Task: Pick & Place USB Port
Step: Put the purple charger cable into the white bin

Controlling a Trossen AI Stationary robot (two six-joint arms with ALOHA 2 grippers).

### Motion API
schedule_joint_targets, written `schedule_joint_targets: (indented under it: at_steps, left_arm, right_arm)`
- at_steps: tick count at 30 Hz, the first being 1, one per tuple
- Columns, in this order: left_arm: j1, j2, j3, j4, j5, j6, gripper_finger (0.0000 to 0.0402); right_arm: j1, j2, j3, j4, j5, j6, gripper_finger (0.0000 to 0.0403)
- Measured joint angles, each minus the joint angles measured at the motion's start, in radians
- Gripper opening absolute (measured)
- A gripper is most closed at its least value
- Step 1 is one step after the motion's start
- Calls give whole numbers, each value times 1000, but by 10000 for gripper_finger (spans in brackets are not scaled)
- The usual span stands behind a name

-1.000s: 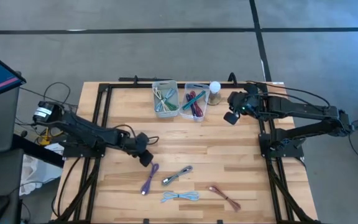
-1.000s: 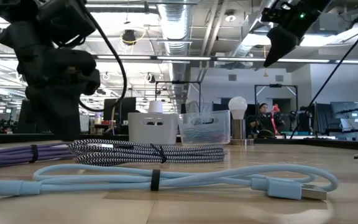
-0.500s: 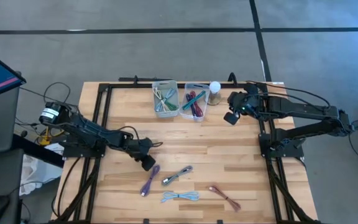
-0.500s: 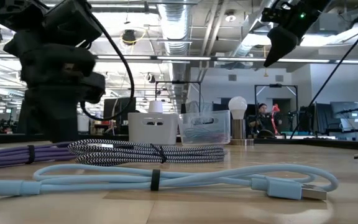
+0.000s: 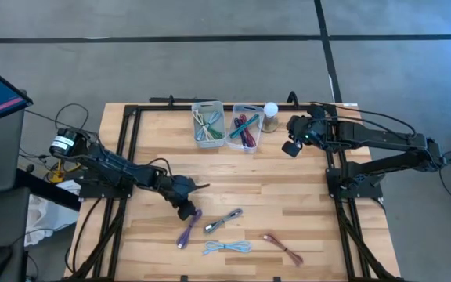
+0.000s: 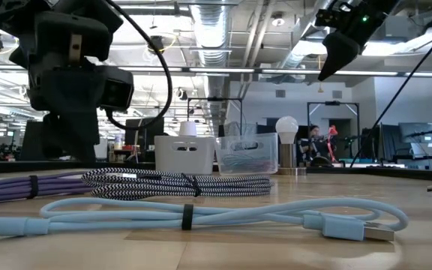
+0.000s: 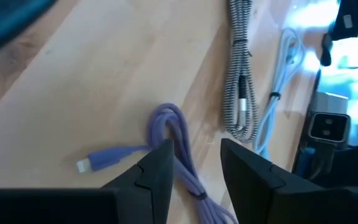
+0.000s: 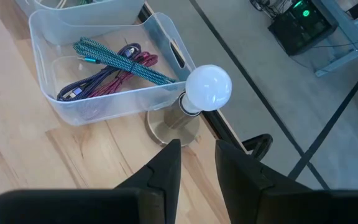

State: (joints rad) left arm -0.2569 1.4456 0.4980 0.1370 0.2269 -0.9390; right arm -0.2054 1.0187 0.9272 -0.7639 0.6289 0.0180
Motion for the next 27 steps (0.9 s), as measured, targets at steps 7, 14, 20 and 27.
schedule_joint_targets:
  at_steps: [7, 14, 20, 27]
  left_arm:
    - [0, 0, 0, 80, 3, 0, 131]
    - [10, -2, 7, 258, 3, -84, 131]
    - [26, -2, 115, 217, 25, -75, 117]
    - [-10, -2, 313, -293, -45, 7, 63]
  right_arm:
    - [0, 0, 0, -2, 0, 17, 92]
    - [0, 0, 0, -25, 0, 43, 92]
    - [0, 0, -5, -24, 0, 35, 92]
    - [-12, 0, -121, 3, 1, 28, 92]
